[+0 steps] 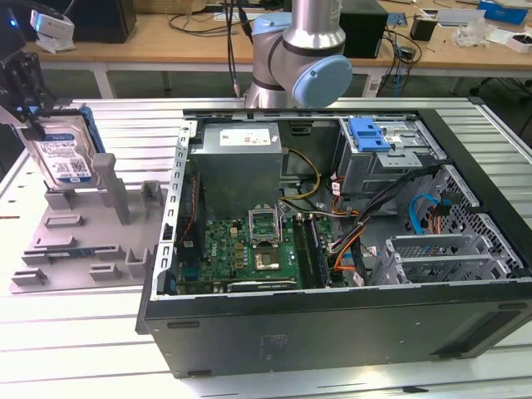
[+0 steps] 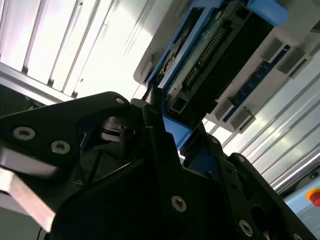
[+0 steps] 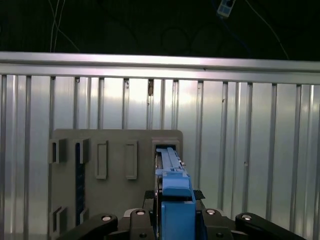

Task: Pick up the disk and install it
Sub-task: 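Pick up the disk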

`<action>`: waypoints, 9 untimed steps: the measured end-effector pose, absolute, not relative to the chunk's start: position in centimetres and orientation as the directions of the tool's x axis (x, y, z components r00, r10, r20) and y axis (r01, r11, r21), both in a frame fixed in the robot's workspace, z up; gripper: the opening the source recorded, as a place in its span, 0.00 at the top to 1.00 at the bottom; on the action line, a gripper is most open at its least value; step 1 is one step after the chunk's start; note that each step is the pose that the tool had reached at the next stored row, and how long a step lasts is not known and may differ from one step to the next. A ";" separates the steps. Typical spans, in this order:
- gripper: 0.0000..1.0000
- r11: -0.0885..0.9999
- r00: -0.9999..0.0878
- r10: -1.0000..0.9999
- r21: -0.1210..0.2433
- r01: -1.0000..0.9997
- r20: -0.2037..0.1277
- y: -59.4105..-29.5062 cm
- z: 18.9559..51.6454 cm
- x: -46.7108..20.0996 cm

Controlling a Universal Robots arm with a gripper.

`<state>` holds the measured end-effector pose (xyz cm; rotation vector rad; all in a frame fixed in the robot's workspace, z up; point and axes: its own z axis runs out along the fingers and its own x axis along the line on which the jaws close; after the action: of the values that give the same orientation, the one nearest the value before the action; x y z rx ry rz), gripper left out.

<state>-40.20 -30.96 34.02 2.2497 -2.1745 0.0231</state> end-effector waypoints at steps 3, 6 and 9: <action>0.63 -0.034 0.034 -0.999 -0.001 -0.999 0.019 -31.0 34.8 -40.2; 0.63 -0.034 0.034 -0.999 -0.001 -0.999 0.019 -31.0 35.6 -40.2; 0.63 -0.034 0.034 -0.999 -0.001 -0.999 0.019 -31.0 36.4 -40.2</action>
<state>-40.20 -30.96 36.38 2.2495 -2.1746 0.0230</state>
